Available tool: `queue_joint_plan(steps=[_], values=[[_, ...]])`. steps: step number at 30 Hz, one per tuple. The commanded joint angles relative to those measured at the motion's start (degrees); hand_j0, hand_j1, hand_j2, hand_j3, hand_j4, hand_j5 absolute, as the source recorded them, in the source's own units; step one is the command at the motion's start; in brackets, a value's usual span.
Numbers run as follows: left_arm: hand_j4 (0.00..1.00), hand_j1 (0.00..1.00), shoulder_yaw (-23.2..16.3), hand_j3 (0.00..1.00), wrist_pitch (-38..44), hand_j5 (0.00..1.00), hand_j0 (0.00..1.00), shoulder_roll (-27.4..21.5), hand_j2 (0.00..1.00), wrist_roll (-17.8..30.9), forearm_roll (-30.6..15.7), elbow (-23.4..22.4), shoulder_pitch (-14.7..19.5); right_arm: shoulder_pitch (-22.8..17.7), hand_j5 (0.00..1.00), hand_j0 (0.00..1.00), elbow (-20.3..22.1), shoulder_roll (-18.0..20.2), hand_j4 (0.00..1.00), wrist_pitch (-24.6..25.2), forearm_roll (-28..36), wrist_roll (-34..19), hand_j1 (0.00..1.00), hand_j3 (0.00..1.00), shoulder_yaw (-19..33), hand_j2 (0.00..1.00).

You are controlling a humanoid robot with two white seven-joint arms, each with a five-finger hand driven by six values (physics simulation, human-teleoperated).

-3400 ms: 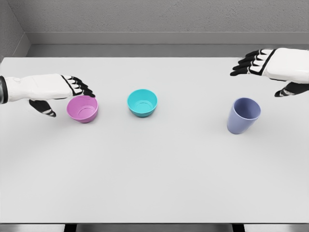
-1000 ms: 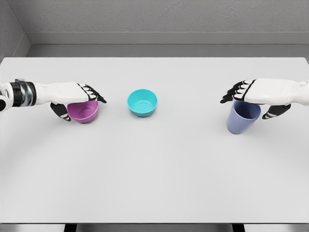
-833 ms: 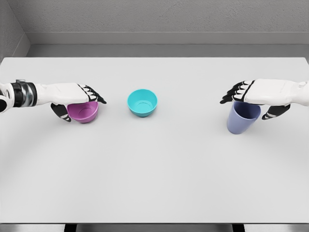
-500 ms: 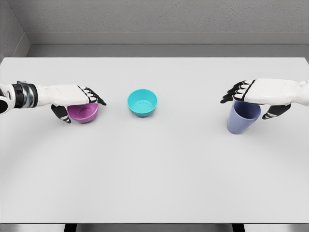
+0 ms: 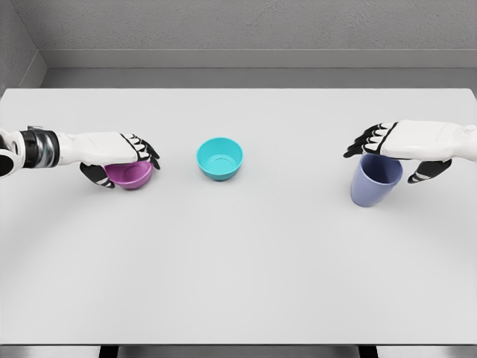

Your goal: Stacking bowl and cup with both arms

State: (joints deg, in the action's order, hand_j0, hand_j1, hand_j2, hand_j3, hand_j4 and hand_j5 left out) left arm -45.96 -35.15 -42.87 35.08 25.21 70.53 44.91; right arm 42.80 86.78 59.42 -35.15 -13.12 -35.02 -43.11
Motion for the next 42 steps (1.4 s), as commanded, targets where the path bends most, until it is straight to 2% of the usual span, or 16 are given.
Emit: queue_joint_plan(steps=[1, 10, 26, 28, 32, 37, 42], values=[[0.67, 0.67, 0.00, 0.67, 0.15, 0.67, 0.67, -0.02, 0.67, -0.08, -0.25, 0.05, 0.00, 0.00, 1.00, 1.00, -0.03, -0.01, 1.00, 0.15, 0.29, 0.02, 1.00, 1.00, -0.05, 1.00], [0.67, 0.67, -0.35, 0.67, 0.15, 0.67, 0.67, 1.38, 0.67, -0.08, -0.43, 0.40, 3.16, 0.09, 1.00, 1.00, 0.06, -0.36, 1.00, 0.15, 0.29, 0.02, 1.00, 1.00, -0.14, 1.00], [0.67, 0.67, -0.53, 0.67, 0.15, 0.67, 0.67, 12.89, 0.67, -0.08, -0.25, -0.04, 9.14, 0.35, 1.00, 1.00, 0.41, -0.53, 1.00, 0.15, 0.03, 0.02, 1.00, 1.00, -0.40, 1.00], [0.67, 0.67, -2.11, 0.67, 0.15, 0.67, 0.67, 14.56, 0.67, -0.08, -0.25, -0.13, 10.28, 0.35, 1.00, 1.00, 0.41, -0.53, 1.00, 0.15, 0.03, 0.02, 1.00, 1.00, -0.40, 1.00], [0.67, 0.67, -2.37, 0.67, 0.15, 0.67, 0.67, 17.38, 0.67, -0.08, -0.07, -1.71, 10.37, 0.35, 1.00, 1.00, 0.41, -0.53, 1.00, 0.15, 0.03, 0.02, 1.00, 1.00, -0.66, 1.00], [0.68, 0.68, -3.17, 0.68, 0.15, 0.68, 0.68, 17.55, 0.68, -0.08, -0.07, -1.80, 10.37, 0.35, 1.00, 1.00, 0.41, -0.53, 1.00, 0.15, 0.03, 0.02, 1.00, 1.00, -0.66, 1.00], [0.68, 0.68, -4.40, 0.68, 0.15, 0.68, 0.68, 17.99, 0.68, -0.08, -0.07, -3.91, 10.37, 0.35, 1.00, 1.00, 0.32, -0.53, 1.00, 0.15, 0.03, 0.02, 1.00, 1.00, -0.75, 1.00]])
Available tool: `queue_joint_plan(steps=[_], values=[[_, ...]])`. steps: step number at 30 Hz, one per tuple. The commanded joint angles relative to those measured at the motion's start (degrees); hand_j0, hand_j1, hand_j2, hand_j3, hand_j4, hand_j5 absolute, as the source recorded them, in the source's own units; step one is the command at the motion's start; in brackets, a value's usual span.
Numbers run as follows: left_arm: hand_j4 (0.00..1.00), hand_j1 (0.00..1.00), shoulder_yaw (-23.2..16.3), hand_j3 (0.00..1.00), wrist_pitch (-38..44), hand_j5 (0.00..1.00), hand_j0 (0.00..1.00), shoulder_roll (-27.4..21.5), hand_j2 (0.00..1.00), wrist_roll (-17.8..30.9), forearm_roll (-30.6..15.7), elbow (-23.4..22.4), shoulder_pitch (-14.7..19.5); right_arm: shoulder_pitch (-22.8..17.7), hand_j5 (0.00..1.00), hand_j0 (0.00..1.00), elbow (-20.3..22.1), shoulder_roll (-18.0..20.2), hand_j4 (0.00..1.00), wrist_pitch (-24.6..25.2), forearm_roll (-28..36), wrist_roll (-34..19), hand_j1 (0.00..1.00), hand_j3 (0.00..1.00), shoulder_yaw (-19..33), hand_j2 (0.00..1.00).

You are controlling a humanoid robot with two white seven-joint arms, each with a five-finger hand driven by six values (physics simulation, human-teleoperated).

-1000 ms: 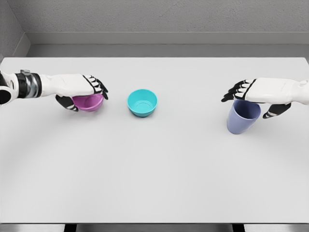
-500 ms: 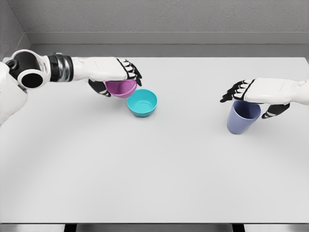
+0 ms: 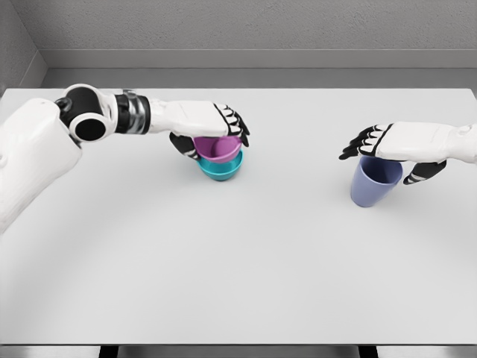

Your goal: Stacking bowl and cup with both arms

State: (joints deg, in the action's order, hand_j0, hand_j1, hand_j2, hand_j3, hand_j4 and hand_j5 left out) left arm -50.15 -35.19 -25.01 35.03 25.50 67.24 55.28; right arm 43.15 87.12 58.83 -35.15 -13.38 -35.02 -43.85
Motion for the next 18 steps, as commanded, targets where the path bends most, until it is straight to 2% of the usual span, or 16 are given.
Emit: queue_joint_plan(steps=[1, 7, 18], values=[[0.69, 0.69, -0.38, 0.69, 0.19, 0.69, 0.69, 0.22, 0.69, -0.03, -0.36, -0.62, 0.00, 0.00, 1.00, 1.00, -0.02, 0.15, 1.00, 0.15, 0.29, 0.02, 1.00, 1.00, -0.01, 1.00], [0.72, 0.72, -1.26, 0.72, 0.19, 0.72, 0.72, 0.57, 0.72, -0.03, -0.45, -0.62, 0.00, 0.00, 1.00, 1.00, -0.02, 0.15, 1.00, 0.15, 0.29, 0.02, 1.00, 1.00, -0.09, 1.00], [1.00, 1.00, -1.18, 1.00, 0.19, 1.00, 1.00, 0.57, 1.00, -0.03, -0.80, -0.89, 0.00, 0.00, 1.00, 1.00, -0.11, 0.06, 1.00, 0.15, 0.29, 0.02, 1.00, 1.00, -0.09, 1.00]])
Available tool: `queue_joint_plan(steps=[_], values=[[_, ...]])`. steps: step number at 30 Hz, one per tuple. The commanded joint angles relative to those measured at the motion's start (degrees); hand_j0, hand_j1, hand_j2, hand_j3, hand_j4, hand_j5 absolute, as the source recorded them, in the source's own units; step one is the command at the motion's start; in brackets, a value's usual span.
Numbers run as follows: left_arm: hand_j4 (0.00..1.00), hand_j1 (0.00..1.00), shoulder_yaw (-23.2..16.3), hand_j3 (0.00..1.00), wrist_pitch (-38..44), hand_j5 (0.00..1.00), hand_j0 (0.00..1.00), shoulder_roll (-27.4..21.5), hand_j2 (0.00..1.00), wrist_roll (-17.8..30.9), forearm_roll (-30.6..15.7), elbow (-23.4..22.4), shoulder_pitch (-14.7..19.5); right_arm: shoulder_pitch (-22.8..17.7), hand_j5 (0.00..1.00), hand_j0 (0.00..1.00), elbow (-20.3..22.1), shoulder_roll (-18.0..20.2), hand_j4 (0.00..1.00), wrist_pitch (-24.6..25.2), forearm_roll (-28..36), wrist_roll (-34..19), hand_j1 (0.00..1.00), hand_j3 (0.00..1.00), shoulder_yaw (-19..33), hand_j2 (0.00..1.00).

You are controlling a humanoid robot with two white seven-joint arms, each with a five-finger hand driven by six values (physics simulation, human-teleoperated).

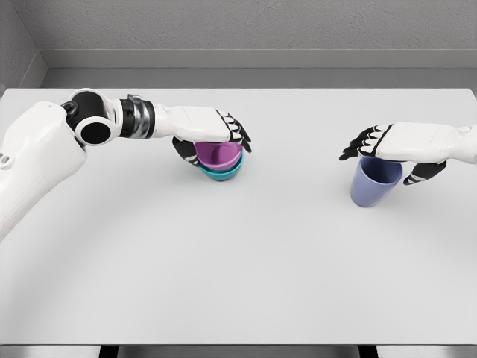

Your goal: Stacking bowl and cup with both arms

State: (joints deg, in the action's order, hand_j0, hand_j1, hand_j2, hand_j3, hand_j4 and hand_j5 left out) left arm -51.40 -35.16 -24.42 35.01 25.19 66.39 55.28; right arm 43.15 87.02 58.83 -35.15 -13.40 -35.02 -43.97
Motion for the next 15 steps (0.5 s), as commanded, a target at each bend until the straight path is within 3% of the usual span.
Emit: queue_joint_plan(steps=[1, 11, 15], values=[[1.00, 1.00, 0.07, 1.00, 0.16, 1.00, 1.00, -0.02, 1.00, -0.01, -0.58, -0.03, 0.00, 0.00, 1.00, 1.00, 0.00, 0.06, 1.00, 0.15, 0.22, 0.02, 1.00, 1.00, 0.02, 1.00], [1.00, 1.00, 0.07, 1.00, 0.16, 1.00, 1.00, -0.98, 1.00, -0.01, -1.10, 0.49, 0.61, 0.00, 1.00, 1.00, 0.00, -0.12, 1.00, 0.15, -0.14, 0.02, 1.00, 1.00, -0.41, 1.00], [1.00, 1.00, 0.07, 1.00, 0.16, 1.00, 1.00, -9.94, 1.00, -0.01, -10.06, 1.11, 3.34, 0.00, 1.00, 1.00, -0.09, -0.73, 1.00, 0.15, -0.31, 0.02, 1.00, 1.00, -0.77, 1.00]])
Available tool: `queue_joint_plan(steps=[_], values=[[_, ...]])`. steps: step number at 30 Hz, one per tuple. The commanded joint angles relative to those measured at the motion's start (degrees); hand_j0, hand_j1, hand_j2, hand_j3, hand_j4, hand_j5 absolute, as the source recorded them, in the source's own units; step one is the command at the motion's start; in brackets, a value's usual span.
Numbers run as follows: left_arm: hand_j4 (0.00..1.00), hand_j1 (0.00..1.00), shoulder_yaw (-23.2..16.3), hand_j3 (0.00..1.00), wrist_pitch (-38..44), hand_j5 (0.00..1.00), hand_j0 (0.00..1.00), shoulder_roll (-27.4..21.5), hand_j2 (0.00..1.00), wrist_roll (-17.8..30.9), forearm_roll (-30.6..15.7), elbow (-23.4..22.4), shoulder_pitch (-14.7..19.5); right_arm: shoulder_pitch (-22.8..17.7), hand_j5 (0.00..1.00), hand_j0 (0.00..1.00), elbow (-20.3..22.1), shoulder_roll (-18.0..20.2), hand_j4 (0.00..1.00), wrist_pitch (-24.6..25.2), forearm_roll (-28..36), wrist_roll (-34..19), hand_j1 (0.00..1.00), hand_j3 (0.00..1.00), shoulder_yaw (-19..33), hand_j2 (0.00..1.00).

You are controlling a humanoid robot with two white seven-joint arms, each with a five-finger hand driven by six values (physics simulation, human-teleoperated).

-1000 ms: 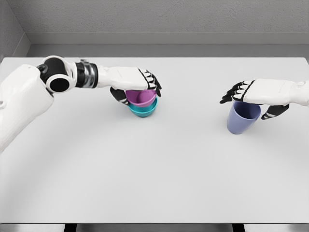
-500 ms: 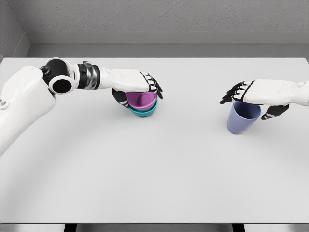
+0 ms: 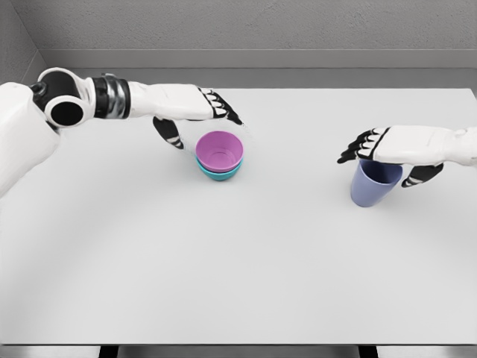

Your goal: Stacking bowl and cup with both arms

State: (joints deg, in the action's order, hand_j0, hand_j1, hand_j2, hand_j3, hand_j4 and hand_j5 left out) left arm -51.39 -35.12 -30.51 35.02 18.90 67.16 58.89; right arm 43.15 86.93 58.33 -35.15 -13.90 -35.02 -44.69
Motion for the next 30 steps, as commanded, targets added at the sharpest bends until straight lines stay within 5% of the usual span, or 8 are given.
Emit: queue_joint_plan(steps=[1, 5, 7, 18, 30], values=[[1.00, 1.00, 0.06, 1.00, 0.12, 1.00, 1.00, -6.75, 1.00, -0.02, -5.63, 1.13, 0.00, 0.00, 1.00, 1.00, -0.10, -0.24, 1.00, 0.15, -0.08, 0.02, 1.00, 1.00, -0.14, 1.00], [1.00, 1.00, 1.29, 1.00, 0.12, 1.00, 1.00, -13.78, 1.00, -0.02, -9.59, 1.13, -0.79, -0.09, 1.00, 1.00, -0.18, -0.41, 1.00, 0.15, -0.25, 0.02, 1.00, 1.00, -0.14, 1.00], [1.00, 1.00, 2.34, 1.00, 0.12, 1.00, 1.00, -15.54, 1.00, -0.02, -9.41, 0.96, -4.39, -0.09, 1.00, 1.00, -0.18, -0.41, 1.00, 0.15, -0.25, 0.02, 1.00, 1.00, -0.58, 1.00], [1.00, 1.00, 3.13, 1.00, 0.12, 1.00, 1.00, -14.84, 1.00, -0.02, -8.09, 1.48, -8.52, -0.09, 1.00, 1.00, -1.33, -0.94, 1.00, 0.15, -0.61, 0.02, 1.00, 1.00, -1.28, 1.00], [1.00, 1.00, 2.96, 1.00, 0.12, 1.00, 1.00, -14.84, 1.00, -0.02, -8.09, 1.57, -8.70, 0.09, 1.00, 1.00, -3.44, -1.38, 1.00, 0.15, -0.96, 0.02, 1.00, 1.00, -1.19, 1.00]])
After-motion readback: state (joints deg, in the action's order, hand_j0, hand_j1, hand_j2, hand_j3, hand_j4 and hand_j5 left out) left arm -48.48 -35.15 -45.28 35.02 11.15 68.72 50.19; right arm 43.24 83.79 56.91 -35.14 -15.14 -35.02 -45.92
